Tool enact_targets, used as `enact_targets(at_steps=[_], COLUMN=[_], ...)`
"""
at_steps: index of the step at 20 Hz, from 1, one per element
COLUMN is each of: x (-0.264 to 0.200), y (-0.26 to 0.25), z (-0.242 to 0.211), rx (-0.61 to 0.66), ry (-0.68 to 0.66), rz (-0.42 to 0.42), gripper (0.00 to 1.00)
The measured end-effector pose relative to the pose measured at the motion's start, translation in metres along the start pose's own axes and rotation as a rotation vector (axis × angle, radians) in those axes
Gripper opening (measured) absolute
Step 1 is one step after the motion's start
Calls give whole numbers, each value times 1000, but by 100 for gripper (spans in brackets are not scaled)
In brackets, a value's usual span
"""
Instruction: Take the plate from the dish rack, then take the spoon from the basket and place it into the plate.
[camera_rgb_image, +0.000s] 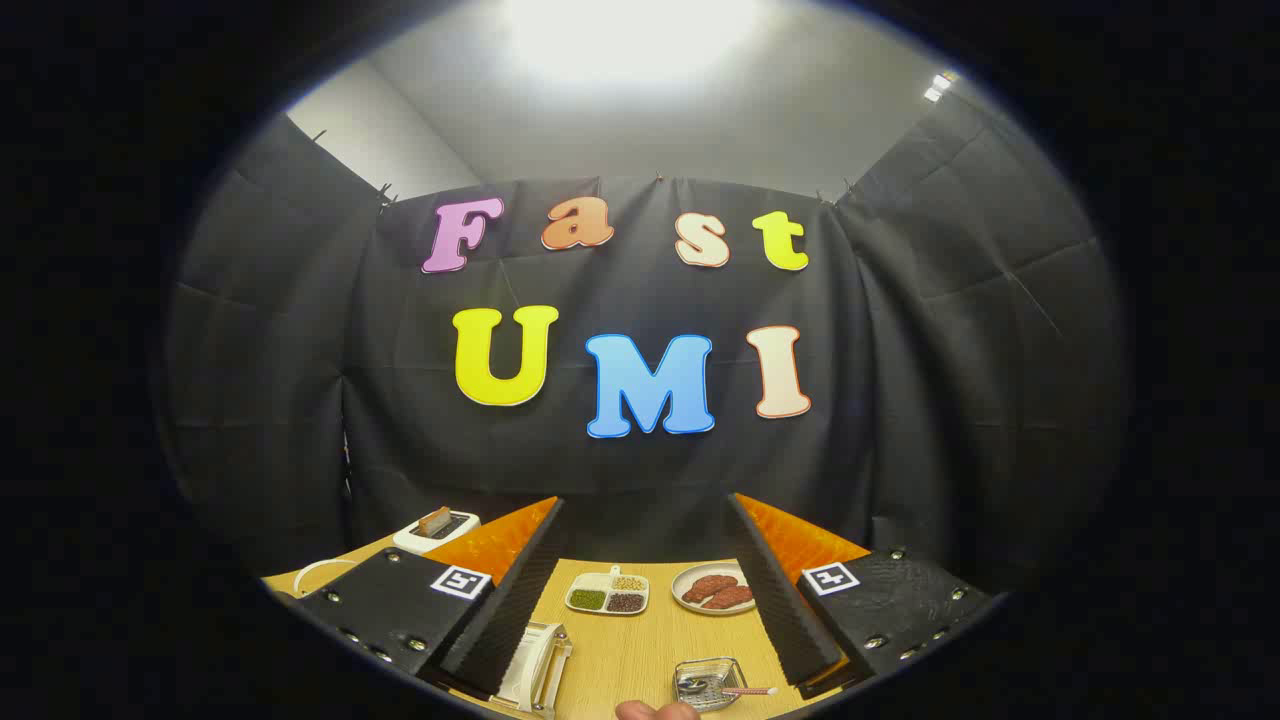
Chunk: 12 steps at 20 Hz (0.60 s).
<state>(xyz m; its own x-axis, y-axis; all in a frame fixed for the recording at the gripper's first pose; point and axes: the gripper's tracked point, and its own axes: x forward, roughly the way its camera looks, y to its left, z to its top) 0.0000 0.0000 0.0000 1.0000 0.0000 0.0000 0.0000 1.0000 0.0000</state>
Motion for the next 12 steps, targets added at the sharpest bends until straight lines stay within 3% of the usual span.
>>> enact_targets(at_steps=[3, 9, 12], x=[-1, 9, 11], y=[0, 25, 25], z=[-4, -6, 4], rx=[-5, 12, -2], ry=[1, 31, 9], rz=[-36, 27, 18], gripper=[98, 98, 98])
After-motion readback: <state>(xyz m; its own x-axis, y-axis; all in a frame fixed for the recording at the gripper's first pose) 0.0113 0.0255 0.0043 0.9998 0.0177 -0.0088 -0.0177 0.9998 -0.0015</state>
